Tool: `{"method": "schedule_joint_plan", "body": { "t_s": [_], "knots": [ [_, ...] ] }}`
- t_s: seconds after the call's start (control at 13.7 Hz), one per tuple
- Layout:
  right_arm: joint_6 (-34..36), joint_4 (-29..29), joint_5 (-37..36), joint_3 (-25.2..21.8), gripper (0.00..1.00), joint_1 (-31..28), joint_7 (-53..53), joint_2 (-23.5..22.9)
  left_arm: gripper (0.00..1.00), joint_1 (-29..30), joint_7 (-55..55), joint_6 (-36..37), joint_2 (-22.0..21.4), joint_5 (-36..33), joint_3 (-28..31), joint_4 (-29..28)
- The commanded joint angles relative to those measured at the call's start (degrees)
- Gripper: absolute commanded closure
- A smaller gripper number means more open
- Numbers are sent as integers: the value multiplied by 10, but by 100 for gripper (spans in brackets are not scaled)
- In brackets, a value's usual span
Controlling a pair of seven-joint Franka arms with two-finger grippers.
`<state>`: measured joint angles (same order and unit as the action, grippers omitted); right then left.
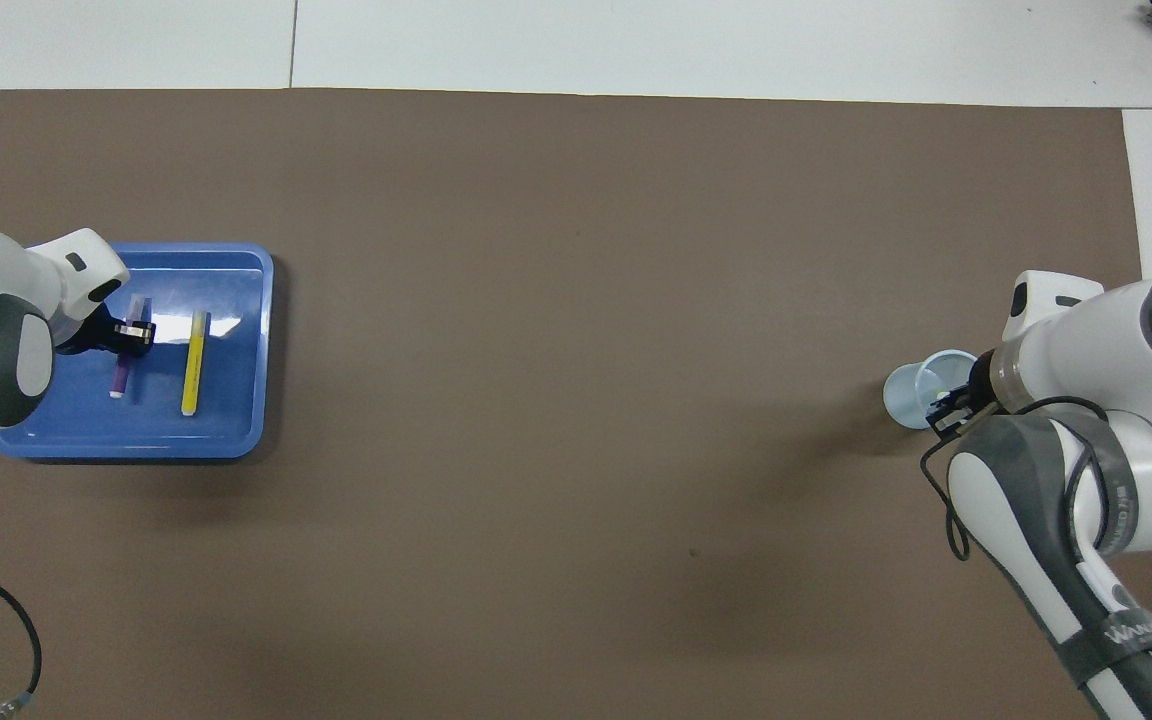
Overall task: Right arm passes pens to left for tray arrangement
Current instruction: 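Lower the purple pen into the tray and open the left gripper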
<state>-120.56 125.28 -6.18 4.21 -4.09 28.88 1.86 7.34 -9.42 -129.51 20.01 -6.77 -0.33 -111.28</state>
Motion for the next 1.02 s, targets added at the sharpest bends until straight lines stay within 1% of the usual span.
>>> {"method": "schedule_joint_plan", "body": {
  "t_s": [0.0, 0.07, 0.15, 0.22, 0.29, 0.44, 0.73, 0.95],
  "knots": [
    [33, -22, -13, 7, 100, -28, 49, -8, 44, 7, -4, 17, 6, 61, -6, 6],
    [52, -34, -13, 7, 100, -34, 65, -7, 38, 7, -2, 24, 6, 86, -6, 11],
    [64, -41, -14, 7, 100, -42, 78, -5, 26, 8, 0, 37, 7, 106, -6, 19],
    [67, -42, -15, 6, 100, -47, 92, -2, 10, 6, 2, 58, 9, 122, -5, 37],
    [71, -42, -24, 6, 100, -56, 111, 2, 0, 5, 3, 81, 13, 125, -5, 54],
    [75, -54, -42, 6, 100, -72, 147, 3, 0, 2, 3, 120, 22, 125, -4, 88],
    [71, -58, -42, 7, 100, -74, 151, 3, 0, 0, 3, 178, 35, 124, -4, 145],
    [116, -117, -31, 10, 100, -69, 152, -2, 0, -5, 8, 229, 41, 127, -5, 181]
  ]
}}
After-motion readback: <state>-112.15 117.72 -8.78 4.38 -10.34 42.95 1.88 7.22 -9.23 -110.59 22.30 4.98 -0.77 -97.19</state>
